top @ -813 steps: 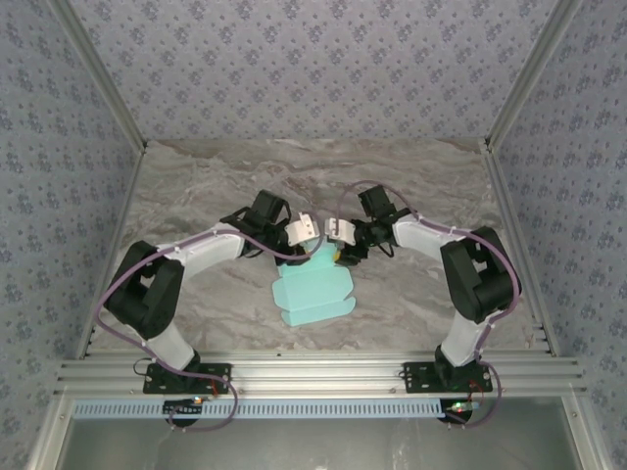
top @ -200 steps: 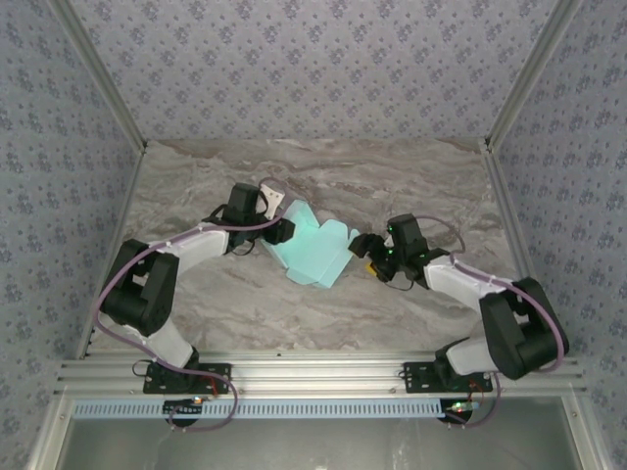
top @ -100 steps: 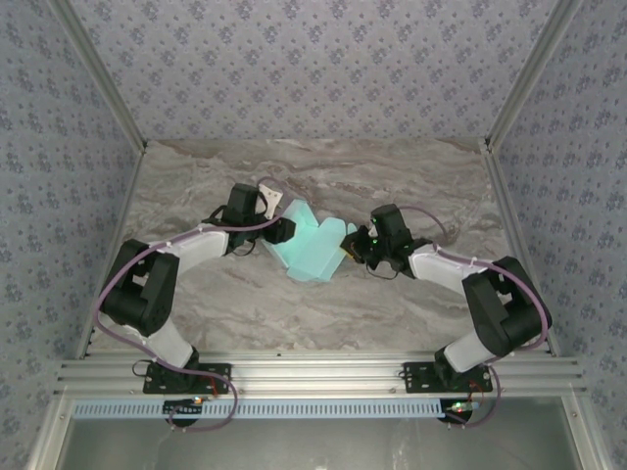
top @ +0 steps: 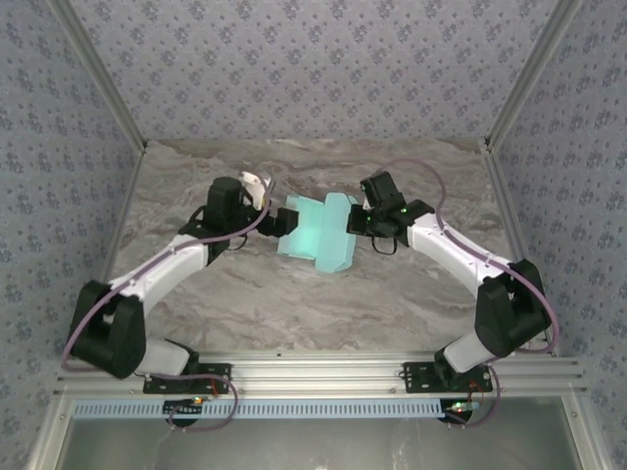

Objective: Fold the paper box

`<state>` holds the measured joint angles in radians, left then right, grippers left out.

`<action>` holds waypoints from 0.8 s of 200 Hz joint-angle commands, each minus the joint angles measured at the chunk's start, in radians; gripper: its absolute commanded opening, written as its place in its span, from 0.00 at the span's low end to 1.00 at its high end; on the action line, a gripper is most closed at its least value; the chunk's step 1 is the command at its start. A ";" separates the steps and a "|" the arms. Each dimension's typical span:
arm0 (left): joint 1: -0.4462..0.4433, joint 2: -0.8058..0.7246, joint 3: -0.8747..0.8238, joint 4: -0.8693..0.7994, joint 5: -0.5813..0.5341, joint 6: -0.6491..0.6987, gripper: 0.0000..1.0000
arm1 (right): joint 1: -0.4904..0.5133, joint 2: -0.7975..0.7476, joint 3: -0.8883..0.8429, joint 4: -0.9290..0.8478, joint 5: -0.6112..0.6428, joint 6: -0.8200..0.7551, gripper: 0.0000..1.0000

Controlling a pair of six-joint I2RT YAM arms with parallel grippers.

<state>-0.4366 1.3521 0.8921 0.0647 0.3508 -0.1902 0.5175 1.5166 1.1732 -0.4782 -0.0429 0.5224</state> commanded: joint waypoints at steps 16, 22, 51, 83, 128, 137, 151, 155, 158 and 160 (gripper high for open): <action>0.009 -0.139 -0.064 -0.006 -0.115 -0.076 1.00 | 0.038 -0.003 0.192 -0.335 0.304 -0.526 0.00; 0.012 -0.152 -0.069 -0.020 -0.111 -0.073 0.99 | 0.047 0.001 0.204 -0.346 0.312 -0.615 0.00; 0.051 -0.122 -0.084 -0.036 0.004 -0.109 0.99 | 0.120 0.006 0.199 -0.312 0.445 -1.000 0.00; 0.051 -0.087 -0.144 0.051 -0.004 -0.138 0.99 | 0.155 0.067 0.239 -0.273 0.417 -1.277 0.00; 0.043 -0.026 -0.211 0.167 0.000 -0.163 0.99 | 0.182 0.281 0.420 -0.343 0.375 -1.405 0.01; 0.033 -0.020 -0.232 0.202 -0.013 -0.163 0.99 | 0.191 0.307 0.448 -0.345 0.352 -1.403 0.03; 0.017 -0.018 -0.263 0.261 -0.050 -0.153 0.99 | 0.205 0.326 0.480 -0.342 0.329 -1.382 0.09; 0.014 -0.016 -0.269 0.273 -0.052 -0.149 0.99 | 0.208 0.326 0.490 -0.345 0.322 -1.373 0.09; 0.012 -0.016 -0.273 0.280 -0.057 -0.145 0.99 | 0.209 0.324 0.495 -0.347 0.314 -1.365 0.10; 0.011 -0.016 -0.274 0.285 -0.057 -0.144 0.99 | 0.210 0.322 0.499 -0.349 0.310 -1.361 0.10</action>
<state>-0.4026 1.3319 0.6468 0.2165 0.3191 -0.3351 0.7017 1.8297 1.6009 -0.7719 0.3462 -0.7979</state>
